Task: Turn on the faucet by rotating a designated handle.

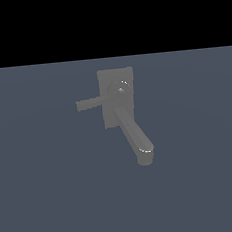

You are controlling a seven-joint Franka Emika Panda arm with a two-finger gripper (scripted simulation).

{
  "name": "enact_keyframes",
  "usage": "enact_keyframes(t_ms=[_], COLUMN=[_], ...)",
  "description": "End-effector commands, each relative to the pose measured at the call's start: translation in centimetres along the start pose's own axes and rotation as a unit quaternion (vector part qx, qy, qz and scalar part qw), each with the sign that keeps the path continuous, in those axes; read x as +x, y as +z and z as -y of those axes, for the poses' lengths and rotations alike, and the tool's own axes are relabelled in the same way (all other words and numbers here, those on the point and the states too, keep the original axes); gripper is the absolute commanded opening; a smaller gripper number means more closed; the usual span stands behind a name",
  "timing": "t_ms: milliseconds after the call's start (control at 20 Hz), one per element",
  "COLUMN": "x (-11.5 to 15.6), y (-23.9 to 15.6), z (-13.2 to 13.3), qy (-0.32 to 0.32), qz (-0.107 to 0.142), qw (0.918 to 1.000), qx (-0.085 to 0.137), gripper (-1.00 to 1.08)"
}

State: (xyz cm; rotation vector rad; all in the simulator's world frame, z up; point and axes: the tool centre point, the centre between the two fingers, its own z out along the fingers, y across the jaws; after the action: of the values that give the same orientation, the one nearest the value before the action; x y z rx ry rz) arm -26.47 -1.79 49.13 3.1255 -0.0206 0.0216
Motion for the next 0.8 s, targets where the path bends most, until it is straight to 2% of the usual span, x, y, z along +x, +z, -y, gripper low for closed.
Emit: enact_keyframes(t_ms=[0,550,750], x=[0.0,-0.69,-0.65], y=[0.0,0.22,0.14], z=[0.0,-0.51,-0.53], qy=[0.0,0.026,0.026], qz=[0.0,0.011,0.009], qw=[1.0,0.9994,0.9995], qx=[0.0,0.018,0.011], gripper=[-1.0,-1.0,-1.0])
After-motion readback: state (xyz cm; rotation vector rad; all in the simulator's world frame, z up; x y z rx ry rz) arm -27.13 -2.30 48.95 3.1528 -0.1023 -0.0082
